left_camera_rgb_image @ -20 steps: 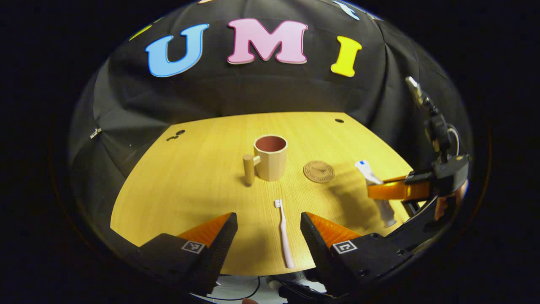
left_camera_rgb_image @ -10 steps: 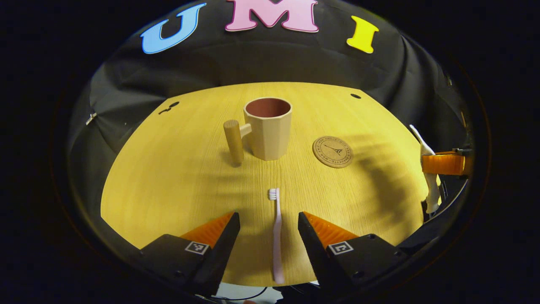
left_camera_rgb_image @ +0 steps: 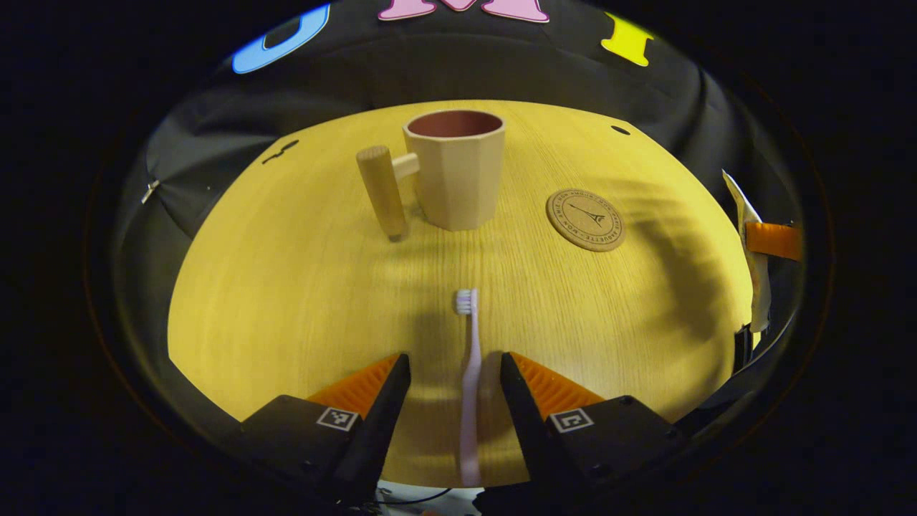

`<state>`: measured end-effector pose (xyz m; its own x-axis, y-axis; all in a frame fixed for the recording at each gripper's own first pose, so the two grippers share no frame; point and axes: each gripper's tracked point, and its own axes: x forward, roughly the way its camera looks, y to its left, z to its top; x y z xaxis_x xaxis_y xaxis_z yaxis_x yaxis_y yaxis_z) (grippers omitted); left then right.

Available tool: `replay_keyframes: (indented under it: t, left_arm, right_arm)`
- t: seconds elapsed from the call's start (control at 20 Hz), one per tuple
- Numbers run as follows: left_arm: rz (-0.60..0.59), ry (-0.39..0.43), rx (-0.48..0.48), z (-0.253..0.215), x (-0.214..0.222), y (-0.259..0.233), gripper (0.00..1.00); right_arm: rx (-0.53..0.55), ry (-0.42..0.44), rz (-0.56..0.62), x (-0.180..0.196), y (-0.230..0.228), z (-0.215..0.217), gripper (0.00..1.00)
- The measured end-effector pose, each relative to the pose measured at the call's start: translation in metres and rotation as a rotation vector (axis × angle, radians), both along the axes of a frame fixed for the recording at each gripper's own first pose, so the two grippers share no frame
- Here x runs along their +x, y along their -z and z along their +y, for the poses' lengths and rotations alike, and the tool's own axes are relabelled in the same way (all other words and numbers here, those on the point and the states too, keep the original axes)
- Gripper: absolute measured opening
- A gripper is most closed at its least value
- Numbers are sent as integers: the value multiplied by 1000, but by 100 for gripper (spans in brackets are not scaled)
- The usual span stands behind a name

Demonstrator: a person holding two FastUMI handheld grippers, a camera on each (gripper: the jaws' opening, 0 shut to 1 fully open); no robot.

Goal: Put the toothbrush and toothpaste on the desktop into the cup, then pick up the cup and place it on the coaster on the desktop.

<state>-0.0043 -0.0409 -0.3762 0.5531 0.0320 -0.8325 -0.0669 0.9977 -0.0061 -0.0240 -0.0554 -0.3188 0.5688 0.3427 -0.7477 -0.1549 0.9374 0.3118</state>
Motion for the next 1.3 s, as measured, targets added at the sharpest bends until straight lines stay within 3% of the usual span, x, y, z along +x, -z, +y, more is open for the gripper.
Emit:
replay_keyframes:
  t: [0.05, 0.2, 0.25, 0.3, 0.4, 0.45, 0.5, 0.55, 0.65, 1.15, 1.3]
  left_arm:
    - [-6, 0, 1, 1, 2, -1, 77]
    - [13, 5, 8, -3, 3, 0, 76]
    - [9, 11, 5, -5, 5, 0, 68]
    - [17, 24, 3, -9, 6, 2, 66]
    - [29, 40, -2, -13, 6, 1, 51]
    - [32, 46, -13, -14, 7, 0, 38]
    - [26, 39, -24, -13, 9, 2, 40]
    - [25, 28, -46, -12, 10, 1, 16]
    - [49, 39, -87, -11, 10, 0, 8]
    - [38, 234, -215, -10, 3, -11, 6]
    - [-6, 264, -255, -6, -3, -28, 6]
  right_arm:
    - [6, -3, -2, 3, 0, 0, 22]
    - [30, -13, -14, 9, -2, 4, 22]
    - [40, -17, -17, 11, -1, 7, 22]
    - [50, -21, -24, 11, -3, 7, 22]
    - [62, -30, -41, 15, -5, 9, 22]
    - [69, -32, -45, 17, -6, 11, 22]
    - [76, -31, -51, 23, -8, 15, 22]
    - [82, -29, -61, 27, -10, 19, 22]
    - [78, -28, -83, 30, -16, 25, 22]
    - [53, 66, -190, 48, -52, 75, 22]
    - [120, 83, -254, 61, -77, 105, 22]
